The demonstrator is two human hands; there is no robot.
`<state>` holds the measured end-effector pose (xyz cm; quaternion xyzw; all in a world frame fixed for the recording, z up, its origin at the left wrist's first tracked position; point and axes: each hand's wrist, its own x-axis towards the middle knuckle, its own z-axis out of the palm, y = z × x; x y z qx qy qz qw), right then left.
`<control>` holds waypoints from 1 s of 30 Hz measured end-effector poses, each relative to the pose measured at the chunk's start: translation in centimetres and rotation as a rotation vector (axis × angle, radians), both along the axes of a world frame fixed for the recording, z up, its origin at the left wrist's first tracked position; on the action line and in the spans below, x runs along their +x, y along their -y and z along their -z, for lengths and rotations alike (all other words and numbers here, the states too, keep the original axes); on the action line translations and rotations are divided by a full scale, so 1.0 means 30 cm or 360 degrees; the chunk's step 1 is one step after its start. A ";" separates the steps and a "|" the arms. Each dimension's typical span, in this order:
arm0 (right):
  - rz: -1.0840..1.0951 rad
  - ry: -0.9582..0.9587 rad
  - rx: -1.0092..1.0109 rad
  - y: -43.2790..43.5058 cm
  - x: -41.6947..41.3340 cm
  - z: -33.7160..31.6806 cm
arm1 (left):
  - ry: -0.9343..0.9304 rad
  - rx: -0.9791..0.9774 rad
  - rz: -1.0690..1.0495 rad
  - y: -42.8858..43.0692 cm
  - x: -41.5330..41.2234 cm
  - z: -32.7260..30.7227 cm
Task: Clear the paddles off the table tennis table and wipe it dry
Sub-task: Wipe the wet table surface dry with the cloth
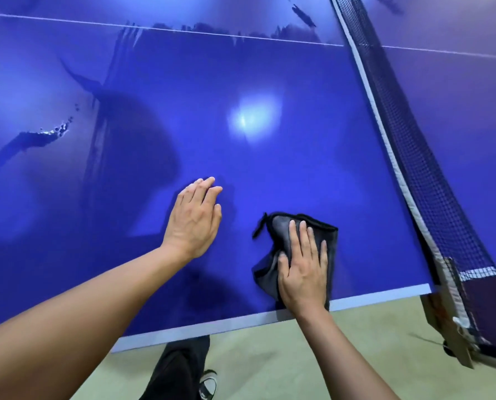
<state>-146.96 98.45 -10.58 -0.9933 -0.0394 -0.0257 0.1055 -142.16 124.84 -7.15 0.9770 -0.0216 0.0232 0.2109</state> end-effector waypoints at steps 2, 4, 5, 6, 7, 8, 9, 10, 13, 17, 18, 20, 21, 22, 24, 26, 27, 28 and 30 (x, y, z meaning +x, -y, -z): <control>-0.0066 -0.0021 -0.0003 -0.006 0.126 0.002 | 0.0018 -0.0025 -0.0015 0.028 0.091 -0.012; -0.0017 -0.0028 0.0002 -0.018 0.274 0.000 | 0.0028 -0.0043 -0.0017 0.048 0.182 -0.020; 0.0008 -0.0025 0.0008 -0.025 0.344 0.000 | 0.0031 -0.0044 -0.0006 0.055 0.224 -0.021; 0.0016 -0.0025 0.0017 -0.030 0.405 -0.001 | 0.0030 -0.0040 0.0013 0.060 0.263 -0.019; 0.0000 -0.0030 0.0027 -0.031 0.457 -0.001 | 0.0033 -0.0034 0.0028 0.064 0.294 -0.015; -0.0019 -0.0039 0.0034 -0.027 0.511 -0.004 | 0.0028 -0.0031 0.0040 0.069 0.333 -0.012; -0.0042 -0.0041 0.0039 -0.023 0.559 -0.006 | 0.0016 -0.0036 0.0043 0.074 0.370 -0.009; -0.0064 -0.0038 0.0040 -0.016 0.607 -0.008 | 0.0006 -0.0039 0.0048 0.083 0.409 -0.007; -0.0111 -0.0036 0.0049 -0.002 0.737 -0.011 | 0.0015 -0.0041 0.0064 0.122 0.512 0.001; -0.0167 -0.0031 0.0063 0.031 0.956 -0.005 | 0.0057 -0.0018 0.0085 0.185 0.643 0.019; -0.0193 -0.0037 0.0058 0.043 1.024 -0.005 | 0.0064 -0.0007 0.0086 0.198 0.676 0.025; -0.0243 -0.0041 0.0062 0.065 1.160 -0.008 | 0.0091 0.0013 0.0066 0.218 0.730 0.037; -0.0259 -0.0033 0.0069 0.074 1.227 -0.008 | 0.0101 0.0027 0.0051 0.226 0.755 0.042; -0.0265 -0.0016 0.0085 0.084 1.287 -0.010 | 0.0109 0.0045 0.0037 0.232 0.777 0.045; -0.0237 0.0046 0.0152 0.102 1.412 -0.006 | 0.0110 0.0087 -0.0038 0.244 0.838 0.056; -0.0128 0.0170 0.0162 0.115 1.523 0.005 | 0.0116 0.0128 -0.0143 0.255 0.898 0.064; -0.0043 0.0246 0.0131 0.125 1.573 0.007 | 0.0126 0.0142 -0.0187 0.259 0.919 0.064; 0.0038 0.0296 0.0118 0.138 1.633 0.009 | 0.0140 0.0162 -0.0232 0.264 0.946 0.065; 0.0139 0.0265 0.0121 0.181 1.751 0.005 | 0.0175 0.0215 -0.0314 0.270 0.986 0.068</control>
